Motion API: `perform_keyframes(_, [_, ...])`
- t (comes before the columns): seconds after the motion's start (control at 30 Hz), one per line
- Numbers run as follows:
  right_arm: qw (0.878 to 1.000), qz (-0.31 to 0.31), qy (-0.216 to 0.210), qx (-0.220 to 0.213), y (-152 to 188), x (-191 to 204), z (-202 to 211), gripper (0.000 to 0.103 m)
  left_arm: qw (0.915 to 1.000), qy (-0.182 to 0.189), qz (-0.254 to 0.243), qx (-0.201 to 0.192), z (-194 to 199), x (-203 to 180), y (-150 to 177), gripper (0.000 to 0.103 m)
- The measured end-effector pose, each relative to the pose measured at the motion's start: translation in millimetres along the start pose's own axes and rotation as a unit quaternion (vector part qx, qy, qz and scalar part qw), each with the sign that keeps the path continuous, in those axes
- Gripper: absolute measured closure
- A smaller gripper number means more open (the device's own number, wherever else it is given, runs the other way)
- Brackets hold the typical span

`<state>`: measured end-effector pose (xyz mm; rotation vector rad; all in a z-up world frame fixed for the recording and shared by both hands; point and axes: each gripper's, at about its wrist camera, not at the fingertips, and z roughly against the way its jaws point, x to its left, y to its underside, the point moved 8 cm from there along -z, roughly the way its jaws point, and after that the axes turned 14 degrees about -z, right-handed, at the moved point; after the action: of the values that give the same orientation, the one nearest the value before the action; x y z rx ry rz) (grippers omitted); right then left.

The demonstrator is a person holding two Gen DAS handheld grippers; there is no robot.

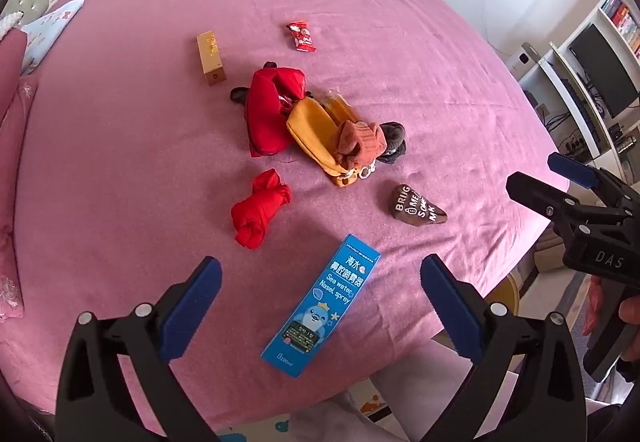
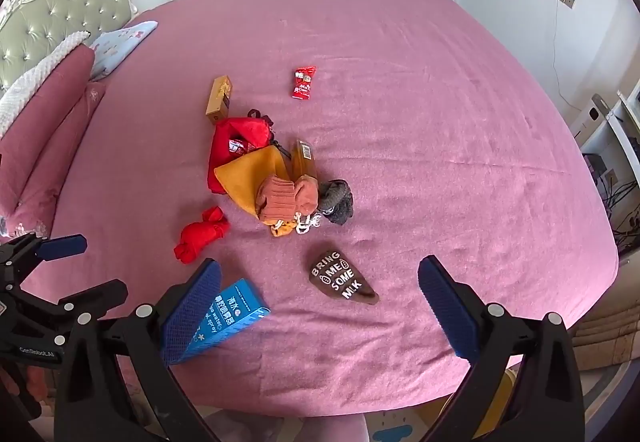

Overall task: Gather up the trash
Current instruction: 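Move both tools toward the blue nasal spray box on the bed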

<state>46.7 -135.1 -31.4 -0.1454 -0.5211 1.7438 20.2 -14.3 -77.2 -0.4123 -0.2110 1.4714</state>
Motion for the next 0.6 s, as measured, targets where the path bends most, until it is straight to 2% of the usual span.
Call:
perform_keyframes(0.33, [1.000, -0.003, 0.008, 0.007, 3, -3, -1, 0.008, 0.9998, 0.012, -0.013, 0.005, -5, -12, 1, 0.004])
perform_keyframes(0.6, [1.000, -0.020, -0.002, 0.014, 2, -8, -3, 0.008, 0.9996, 0.022, -0.016, 0.010, -11, -19, 2, 0.004])
